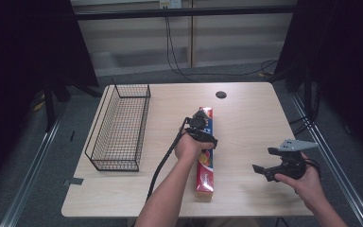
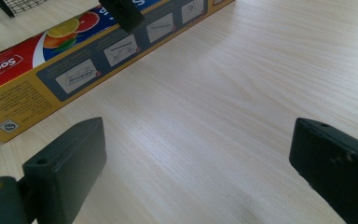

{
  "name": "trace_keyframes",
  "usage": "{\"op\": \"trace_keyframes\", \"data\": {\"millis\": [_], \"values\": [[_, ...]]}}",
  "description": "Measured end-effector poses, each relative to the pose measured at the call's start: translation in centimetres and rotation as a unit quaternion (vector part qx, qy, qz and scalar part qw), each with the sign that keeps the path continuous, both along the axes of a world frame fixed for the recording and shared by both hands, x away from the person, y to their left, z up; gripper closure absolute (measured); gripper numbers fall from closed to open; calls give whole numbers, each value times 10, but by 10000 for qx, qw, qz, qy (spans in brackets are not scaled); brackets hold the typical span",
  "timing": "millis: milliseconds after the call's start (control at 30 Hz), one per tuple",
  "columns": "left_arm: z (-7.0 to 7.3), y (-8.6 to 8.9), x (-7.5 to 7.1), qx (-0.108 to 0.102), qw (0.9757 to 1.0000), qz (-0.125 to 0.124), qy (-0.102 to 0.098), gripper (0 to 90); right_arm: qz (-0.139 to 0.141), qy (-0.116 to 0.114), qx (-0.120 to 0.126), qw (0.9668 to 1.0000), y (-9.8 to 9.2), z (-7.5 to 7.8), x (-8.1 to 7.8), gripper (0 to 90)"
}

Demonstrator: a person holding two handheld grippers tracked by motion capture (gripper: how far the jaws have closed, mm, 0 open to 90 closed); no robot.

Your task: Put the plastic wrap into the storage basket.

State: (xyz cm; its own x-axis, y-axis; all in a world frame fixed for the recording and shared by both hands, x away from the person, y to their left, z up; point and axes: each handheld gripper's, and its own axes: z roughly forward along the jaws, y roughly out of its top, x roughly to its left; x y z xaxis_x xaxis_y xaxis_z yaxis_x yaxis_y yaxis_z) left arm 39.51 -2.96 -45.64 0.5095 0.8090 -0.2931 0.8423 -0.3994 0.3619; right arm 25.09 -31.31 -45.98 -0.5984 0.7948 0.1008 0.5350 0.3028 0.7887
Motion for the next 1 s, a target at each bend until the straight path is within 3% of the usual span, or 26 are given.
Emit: {"op": "trace_keyframes", "data": {"millis": [133,233,300,433,567,633,733,1000], "values": [[1,-1,0,41,9999,106,103,263,-26,7,7,10000,0,0,1,35],[3,-2,1,45,9989,323,339,288,-14,-6,43,10000,-1,1,0,36],[3,-2,1,36,9985,400,370,298,-41,-11,59,10000,-1,1,0,37],[7,-2,0,196,9976,478,467,346,-54,-33,68,10000,-2,1,0,37],[11,3,-1,352,9973,479,440,397,-46,-53,89,9999,-2,2,0,37],[15,6,-2,647,9969,349,272,418,-63,-46,94,9999,-2,2,0,37],[17,10,-2,784,9964,194,246,427,-64,-49,91,9999,-2,2,0,37],[16,7,-4,840,9961,256,81,415,-20,-48,53,10000,-1,1,1,37]]}}
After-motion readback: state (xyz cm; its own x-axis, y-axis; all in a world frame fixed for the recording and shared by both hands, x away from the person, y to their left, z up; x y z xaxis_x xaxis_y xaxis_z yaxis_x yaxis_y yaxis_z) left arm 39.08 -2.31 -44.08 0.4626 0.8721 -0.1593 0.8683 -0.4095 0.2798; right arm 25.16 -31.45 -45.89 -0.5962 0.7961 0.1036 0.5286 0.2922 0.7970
